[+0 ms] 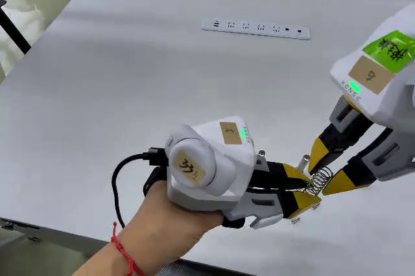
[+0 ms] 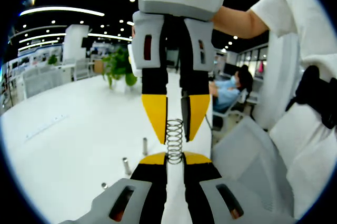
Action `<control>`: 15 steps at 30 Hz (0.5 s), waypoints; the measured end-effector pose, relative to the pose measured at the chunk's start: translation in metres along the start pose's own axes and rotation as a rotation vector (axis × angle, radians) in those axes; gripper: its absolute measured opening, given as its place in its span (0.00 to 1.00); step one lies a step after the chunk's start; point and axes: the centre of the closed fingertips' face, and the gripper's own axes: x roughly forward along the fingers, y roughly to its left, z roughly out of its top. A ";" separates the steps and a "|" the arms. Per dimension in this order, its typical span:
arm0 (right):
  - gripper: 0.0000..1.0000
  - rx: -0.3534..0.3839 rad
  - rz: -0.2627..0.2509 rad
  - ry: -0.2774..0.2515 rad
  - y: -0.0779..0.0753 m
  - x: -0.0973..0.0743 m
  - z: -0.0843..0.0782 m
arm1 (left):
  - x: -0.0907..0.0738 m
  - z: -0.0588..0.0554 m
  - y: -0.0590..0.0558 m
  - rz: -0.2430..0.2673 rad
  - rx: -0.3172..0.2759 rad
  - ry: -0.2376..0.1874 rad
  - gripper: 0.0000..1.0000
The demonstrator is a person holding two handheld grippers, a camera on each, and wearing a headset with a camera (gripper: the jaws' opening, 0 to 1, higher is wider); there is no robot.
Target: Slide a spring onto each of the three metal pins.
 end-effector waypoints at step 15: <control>0.13 -0.020 0.029 0.042 0.000 0.005 -0.004 | 0.000 -0.001 -0.001 -0.008 -0.006 -0.008 0.10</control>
